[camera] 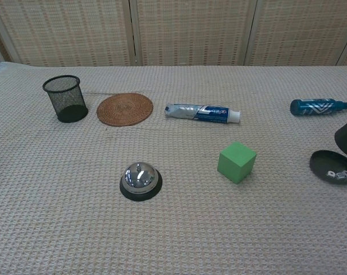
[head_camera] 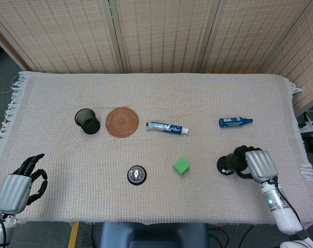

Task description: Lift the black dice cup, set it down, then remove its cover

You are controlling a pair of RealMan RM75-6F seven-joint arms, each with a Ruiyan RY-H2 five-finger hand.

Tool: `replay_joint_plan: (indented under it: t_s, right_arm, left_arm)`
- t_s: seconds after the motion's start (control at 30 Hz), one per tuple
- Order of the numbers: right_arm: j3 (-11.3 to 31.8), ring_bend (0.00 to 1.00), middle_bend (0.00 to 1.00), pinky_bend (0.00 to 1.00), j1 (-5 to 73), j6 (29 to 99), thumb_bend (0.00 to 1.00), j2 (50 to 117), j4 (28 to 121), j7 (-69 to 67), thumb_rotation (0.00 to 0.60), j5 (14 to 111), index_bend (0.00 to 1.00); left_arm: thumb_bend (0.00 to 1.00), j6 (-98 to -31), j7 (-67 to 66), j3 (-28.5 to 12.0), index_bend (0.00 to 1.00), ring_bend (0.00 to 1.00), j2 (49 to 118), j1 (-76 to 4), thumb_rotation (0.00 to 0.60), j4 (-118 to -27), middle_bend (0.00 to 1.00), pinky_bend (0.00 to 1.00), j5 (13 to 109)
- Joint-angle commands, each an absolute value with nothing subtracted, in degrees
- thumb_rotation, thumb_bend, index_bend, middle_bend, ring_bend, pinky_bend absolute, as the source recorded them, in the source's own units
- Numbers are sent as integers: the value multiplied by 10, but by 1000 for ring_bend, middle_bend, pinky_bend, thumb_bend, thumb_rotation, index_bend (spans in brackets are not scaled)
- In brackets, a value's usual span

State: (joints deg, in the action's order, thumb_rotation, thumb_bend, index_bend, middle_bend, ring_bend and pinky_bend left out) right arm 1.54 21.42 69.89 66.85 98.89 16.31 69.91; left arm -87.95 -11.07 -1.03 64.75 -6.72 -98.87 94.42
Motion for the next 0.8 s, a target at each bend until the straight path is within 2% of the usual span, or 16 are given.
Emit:
replay_joint_plan:
  t_s: [0.03,0.37,0.47,0.53,0.7,0.8]
  right_arm:
    - [6,367,345,435,197,708,97,651,1003,212,600,671,476]
    - [4,367,345,435,202,660,97,658,977,259,600,598,477]
    - [2,334,345,435,206,645,97,658,977,279,600,575,455]
    - [-2,275,328,435,212,629,98,651,983,299,600,550,399]
    - [-11,86,121,346,228,586,98,619,1016,322,600,503,86]
    - [-16,37,45,319,230,582,99,600,1034,324,600,502,3]
  left_arm:
    - [421,-877,-112,-10,552,166,648,-68,600,-989,145,522,944]
    - [422,-869,-117,-7,555,166,651,-71,600,-989,145,522,946]
    - [420,-868,-117,-6,555,166,651,-72,600,-989,145,522,946]
    - [421,-868,-117,-6,555,166,651,-71,600,-989,145,522,946]
    - [422,-868,-118,-5,555,166,651,-71,600,-989,145,522,946]
    - [420,-868,-118,-5,554,166,651,-71,600,-990,145,522,945]
